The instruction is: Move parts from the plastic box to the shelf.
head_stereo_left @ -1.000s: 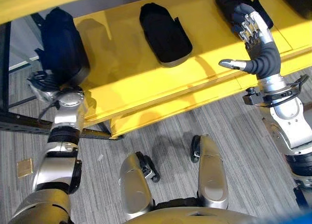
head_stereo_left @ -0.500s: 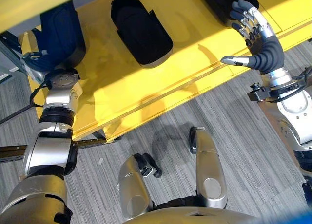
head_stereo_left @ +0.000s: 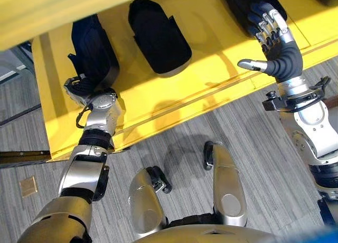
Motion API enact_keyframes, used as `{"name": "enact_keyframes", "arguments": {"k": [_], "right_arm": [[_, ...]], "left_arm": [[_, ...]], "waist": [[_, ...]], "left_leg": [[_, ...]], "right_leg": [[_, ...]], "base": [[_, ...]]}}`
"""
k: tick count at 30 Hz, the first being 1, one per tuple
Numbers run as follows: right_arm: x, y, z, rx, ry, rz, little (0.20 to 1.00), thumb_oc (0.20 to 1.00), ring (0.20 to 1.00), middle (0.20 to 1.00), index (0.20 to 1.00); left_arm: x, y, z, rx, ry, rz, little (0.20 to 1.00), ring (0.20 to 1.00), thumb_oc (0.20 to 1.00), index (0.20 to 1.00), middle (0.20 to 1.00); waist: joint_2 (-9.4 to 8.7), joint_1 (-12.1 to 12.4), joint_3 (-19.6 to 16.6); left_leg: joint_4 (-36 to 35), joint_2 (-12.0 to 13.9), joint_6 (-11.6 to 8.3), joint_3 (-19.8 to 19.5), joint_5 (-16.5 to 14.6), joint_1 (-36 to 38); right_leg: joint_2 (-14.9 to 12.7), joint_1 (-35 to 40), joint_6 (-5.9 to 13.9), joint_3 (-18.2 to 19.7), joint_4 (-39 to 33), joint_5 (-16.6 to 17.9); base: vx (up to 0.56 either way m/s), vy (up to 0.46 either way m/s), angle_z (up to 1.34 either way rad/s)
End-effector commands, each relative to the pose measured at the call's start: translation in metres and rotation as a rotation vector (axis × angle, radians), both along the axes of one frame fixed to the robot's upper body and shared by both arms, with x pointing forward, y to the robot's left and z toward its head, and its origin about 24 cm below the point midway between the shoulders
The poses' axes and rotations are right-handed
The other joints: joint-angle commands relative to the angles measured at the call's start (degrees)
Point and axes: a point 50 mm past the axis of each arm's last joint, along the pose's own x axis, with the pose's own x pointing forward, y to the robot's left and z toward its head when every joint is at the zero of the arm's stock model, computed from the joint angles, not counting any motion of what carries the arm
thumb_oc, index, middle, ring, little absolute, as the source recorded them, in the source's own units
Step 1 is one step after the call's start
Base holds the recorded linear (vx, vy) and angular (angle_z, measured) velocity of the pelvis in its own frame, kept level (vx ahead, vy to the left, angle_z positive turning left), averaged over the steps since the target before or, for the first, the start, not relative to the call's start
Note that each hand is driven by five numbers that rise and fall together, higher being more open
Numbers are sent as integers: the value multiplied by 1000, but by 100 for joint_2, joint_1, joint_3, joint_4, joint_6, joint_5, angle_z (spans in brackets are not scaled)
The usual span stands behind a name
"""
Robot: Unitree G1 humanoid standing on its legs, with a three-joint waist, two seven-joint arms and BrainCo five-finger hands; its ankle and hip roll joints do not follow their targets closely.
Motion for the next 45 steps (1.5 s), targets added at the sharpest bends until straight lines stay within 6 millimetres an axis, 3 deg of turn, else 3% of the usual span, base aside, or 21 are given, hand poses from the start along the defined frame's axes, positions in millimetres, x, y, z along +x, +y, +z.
{"name": "enact_keyframes", "arguments": {"k": [1, 9, 16, 33, 45], "right_arm": [[-11, 9, 9, 41, -103, 34, 1000, 1000, 1000, 1000, 1000], [-11, 9, 3, 65, -87, 18, 1000, 1000, 1000, 1000, 1000], [-9, 8, -1, 59, -57, 20, 1000, 1000, 1000, 1000, 1000], [-6, 5, 2, 32, -34, 22, 1000, 1000, 1000, 1000, 1000], [-4, 5, 5, 17, -38, 16, 1000, 1000, 1000, 1000, 1000]], "left_arm": [[-11, 12, -2, 13, -22, 103, 200, 200, 200, 200, 200], [-20, 16, -13, 69, 33, 154, 200, 200, 200, 200, 200], [-29, 45, -2, 205, 88, 213, 200, 200, 200, 200, 200], [-29, 72, 17, 501, 273, 80, 200, 200, 200, 200, 200], [-26, 72, 16, 391, 226, 95, 200, 200, 200, 200, 200]], "waist": [[-221, 50, -323], [-254, 207, -345], [-199, 247, -387], [-39, 171, -414], [-58, 115, -425]], "left_leg": [[-389, -81, 155, 264, 325, 78], [-529, -69, 115, 205, 438, 186], [-512, -87, 123, 217, 427, 237], [-563, -97, 138, 271, 461, 263], [-491, -64, 135, 254, 440, 176]], "right_leg": [[-115, 466, 534, 240, -413, -90], [-199, 633, 561, 95, -523, -36], [-231, 694, 550, 81, -522, -38], [-241, 718, 500, 119, -586, -9], [-223, 638, 487, 186, -512, -52]], "base": [[3, -56, 9], [7, -49, 9], [7, 1, 5], [-2, 34, -2], [-2, 6, 0]]}}
